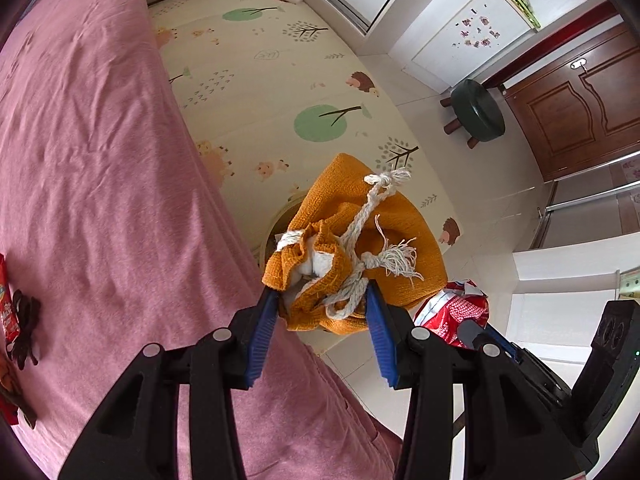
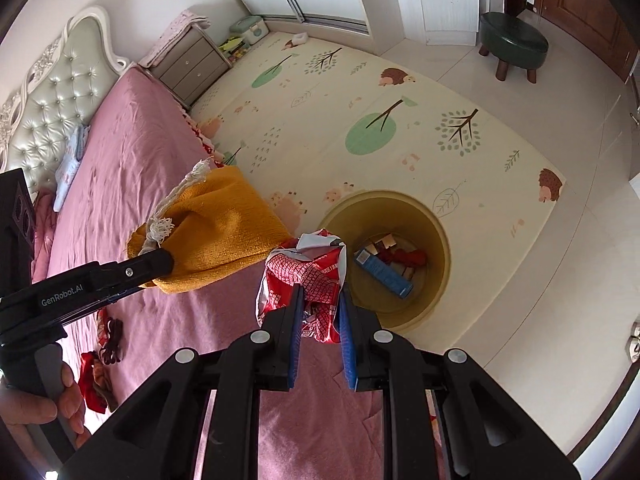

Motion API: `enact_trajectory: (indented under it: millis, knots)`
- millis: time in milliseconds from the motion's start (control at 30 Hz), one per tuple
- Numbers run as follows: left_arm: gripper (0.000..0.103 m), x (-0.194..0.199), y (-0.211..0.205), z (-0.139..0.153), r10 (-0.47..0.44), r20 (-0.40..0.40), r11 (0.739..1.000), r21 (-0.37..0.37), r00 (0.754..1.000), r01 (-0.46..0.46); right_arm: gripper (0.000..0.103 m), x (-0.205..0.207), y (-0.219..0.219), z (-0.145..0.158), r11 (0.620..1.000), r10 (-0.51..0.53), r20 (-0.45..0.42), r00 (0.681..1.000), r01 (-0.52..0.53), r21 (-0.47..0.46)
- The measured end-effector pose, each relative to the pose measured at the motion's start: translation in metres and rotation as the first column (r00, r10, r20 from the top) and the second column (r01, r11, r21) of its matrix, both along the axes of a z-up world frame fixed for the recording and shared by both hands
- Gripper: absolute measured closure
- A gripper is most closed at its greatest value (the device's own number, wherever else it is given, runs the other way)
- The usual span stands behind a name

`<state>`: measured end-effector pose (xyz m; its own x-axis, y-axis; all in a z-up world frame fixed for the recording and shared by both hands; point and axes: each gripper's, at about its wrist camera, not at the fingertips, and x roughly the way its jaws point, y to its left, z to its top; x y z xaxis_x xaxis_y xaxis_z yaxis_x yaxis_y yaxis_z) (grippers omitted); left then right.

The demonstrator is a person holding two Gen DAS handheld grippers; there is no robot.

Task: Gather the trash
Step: 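Carry the mustard bag and red wrapper to the yellow bin and release both, then move both tools back over the bed toward the red pouch and candy packet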

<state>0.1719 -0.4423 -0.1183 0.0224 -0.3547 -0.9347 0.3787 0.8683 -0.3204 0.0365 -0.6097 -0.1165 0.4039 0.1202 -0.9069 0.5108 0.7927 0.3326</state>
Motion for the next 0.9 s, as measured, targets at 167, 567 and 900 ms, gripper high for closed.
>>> enact_trajectory:
  millis: [167,567,900]
  knots:
    - [0.026,0.007,-0.030,0.001,-0.047,-0.022,0.998,-0.053,0.999,0.046,0.072,0.001,-0.018,-0.002,0.999,-0.039,-0.008,0.999,0.039,-0.008]
    - [0.013,0.000,-0.038,0.018,-0.122,0.054,0.992,-0.036,0.991,0.124,0.064,0.007,-0.009,0.009,0.999,-0.041,0.009,0.999,0.041,0.003]
    - [0.013,-0.001,0.020,0.047,-0.061,0.096,0.997,-0.039,0.993,0.065,0.064,0.021,0.044,0.044,0.998,0.064,0.062,0.996,-0.065,0.013]
